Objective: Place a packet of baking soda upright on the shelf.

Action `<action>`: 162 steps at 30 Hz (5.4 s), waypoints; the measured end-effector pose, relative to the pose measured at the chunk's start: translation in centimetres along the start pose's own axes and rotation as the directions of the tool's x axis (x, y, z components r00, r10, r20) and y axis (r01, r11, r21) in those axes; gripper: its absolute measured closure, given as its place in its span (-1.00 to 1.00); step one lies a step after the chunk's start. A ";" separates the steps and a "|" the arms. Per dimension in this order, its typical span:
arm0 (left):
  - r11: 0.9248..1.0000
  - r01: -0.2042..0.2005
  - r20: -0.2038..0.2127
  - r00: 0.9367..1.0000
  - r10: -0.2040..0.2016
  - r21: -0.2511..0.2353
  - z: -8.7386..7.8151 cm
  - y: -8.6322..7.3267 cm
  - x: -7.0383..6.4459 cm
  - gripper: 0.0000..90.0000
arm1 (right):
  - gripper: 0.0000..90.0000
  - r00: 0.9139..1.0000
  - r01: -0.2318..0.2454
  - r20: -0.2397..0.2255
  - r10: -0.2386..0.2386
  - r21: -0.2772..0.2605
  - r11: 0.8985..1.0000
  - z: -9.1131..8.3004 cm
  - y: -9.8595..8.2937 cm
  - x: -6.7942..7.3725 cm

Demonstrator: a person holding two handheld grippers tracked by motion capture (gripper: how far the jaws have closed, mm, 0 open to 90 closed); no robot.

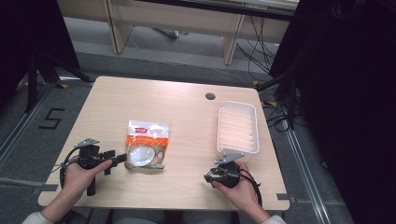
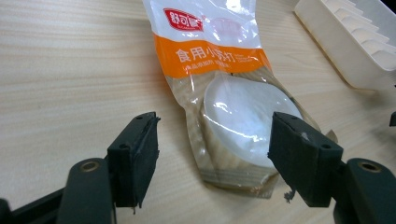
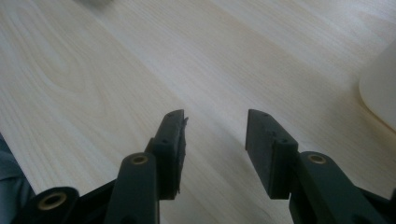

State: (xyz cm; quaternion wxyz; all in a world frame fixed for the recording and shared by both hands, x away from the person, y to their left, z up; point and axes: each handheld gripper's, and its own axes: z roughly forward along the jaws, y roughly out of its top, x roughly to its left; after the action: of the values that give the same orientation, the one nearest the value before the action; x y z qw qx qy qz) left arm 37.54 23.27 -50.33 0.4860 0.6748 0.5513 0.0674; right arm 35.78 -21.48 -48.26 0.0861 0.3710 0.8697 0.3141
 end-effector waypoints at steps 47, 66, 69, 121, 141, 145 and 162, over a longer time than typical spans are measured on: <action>0.992 0.110 0.008 0.994 -0.111 0.055 6.8 4.4 2.4 -0.11 | 0.23 1.000 0.000 0.011 0.000 -0.034 0.999 0.2 0.0 0.1; 0.995 0.062 0.038 0.997 -0.065 0.078 7.9 4.3 2.5 0.11 | 0.20 1.000 -0.004 -0.005 0.004 -0.010 1.000 0.2 0.0 0.0; 0.996 0.034 0.033 0.999 -0.037 0.081 7.9 4.2 2.3 0.17 | 0.20 0.999 -0.028 -0.018 0.028 0.008 1.000 0.2 0.1 0.2; 0.980 -0.135 0.243 0.955 0.168 -0.147 1.0 3.5 -1.4 1.00 | 0.09 0.994 0.103 -0.019 -0.104 -0.045 0.994 -1.7 3.2 -1.0; 0.957 -0.190 0.336 0.906 0.257 -0.219 -1.3 2.6 -4.1 0.99 | -0.16 0.899 0.423 -0.117 -0.422 -0.019 0.906 -2.5 15.8 -0.4; 0.952 -0.211 0.344 0.897 0.279 -0.221 -1.4 2.6 -4.3 0.99 | -0.16 0.873 0.467 -0.157 -0.462 -0.010 0.884 -1.0 17.3 0.7; 0.946 -0.228 0.362 0.883 0.300 -0.229 -1.6 2.5 -5.1 0.99 | 0.92 0.773 0.599 -0.292 -0.563 0.044 0.799 2.9 19.1 2.8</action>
State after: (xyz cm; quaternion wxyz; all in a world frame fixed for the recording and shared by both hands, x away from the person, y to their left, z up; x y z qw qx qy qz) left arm 36.31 20.31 -45.40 0.6314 0.6970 0.3368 0.0463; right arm 46.19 -8.07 -38.69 0.0369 0.0431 0.9642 0.2591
